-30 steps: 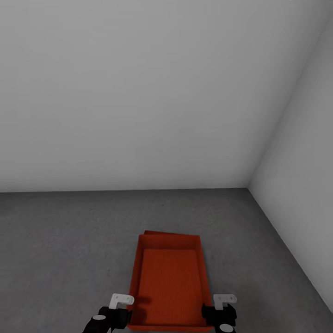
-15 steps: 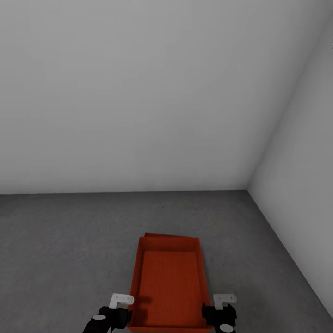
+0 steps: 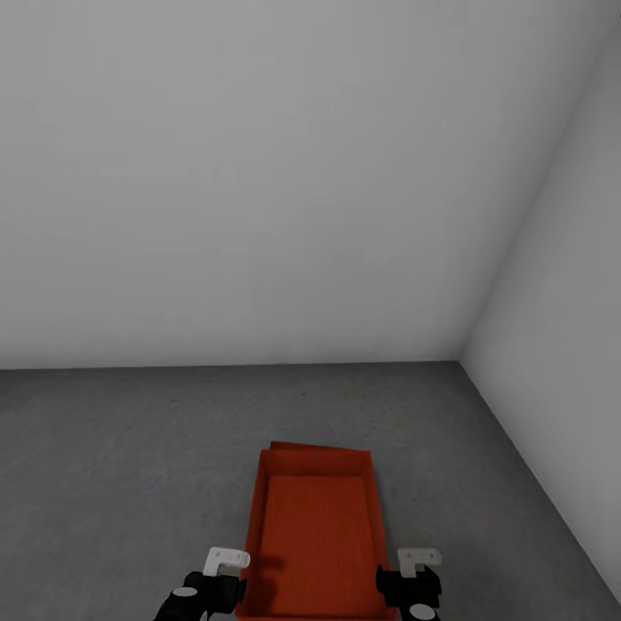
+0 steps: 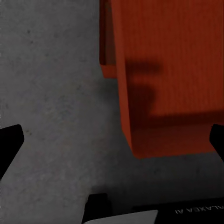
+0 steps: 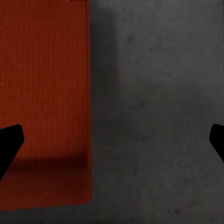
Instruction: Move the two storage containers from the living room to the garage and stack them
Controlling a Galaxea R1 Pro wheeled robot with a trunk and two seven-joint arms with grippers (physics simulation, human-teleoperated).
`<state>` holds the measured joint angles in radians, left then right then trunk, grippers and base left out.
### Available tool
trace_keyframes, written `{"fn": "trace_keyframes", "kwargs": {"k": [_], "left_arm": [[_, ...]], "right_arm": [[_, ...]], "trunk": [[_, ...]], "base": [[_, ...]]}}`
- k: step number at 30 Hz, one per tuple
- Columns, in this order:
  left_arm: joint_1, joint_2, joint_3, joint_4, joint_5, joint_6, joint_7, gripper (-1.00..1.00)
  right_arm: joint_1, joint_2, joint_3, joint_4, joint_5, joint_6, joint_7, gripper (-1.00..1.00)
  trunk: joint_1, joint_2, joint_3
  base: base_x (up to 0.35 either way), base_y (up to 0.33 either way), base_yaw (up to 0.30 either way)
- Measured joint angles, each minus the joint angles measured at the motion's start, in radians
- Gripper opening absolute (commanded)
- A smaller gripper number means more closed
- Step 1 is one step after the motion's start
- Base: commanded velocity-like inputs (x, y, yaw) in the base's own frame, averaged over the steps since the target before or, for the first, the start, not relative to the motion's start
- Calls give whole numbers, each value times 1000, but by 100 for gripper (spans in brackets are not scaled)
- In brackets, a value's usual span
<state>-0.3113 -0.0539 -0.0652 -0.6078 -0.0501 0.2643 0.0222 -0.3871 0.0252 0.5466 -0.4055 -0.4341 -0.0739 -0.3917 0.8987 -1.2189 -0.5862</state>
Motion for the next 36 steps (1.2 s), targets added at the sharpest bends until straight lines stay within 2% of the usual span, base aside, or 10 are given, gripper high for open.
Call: {"fn": "trace_keyframes", "kwargs": {"k": [36], "left_arm": [[0,-3,-3,-5,-3,2,0,100]], "right_arm": [[0,0,-1,0,0,0,0,100]], "trunk": [[0,0,56]], "base": [[0,0,0]]}}
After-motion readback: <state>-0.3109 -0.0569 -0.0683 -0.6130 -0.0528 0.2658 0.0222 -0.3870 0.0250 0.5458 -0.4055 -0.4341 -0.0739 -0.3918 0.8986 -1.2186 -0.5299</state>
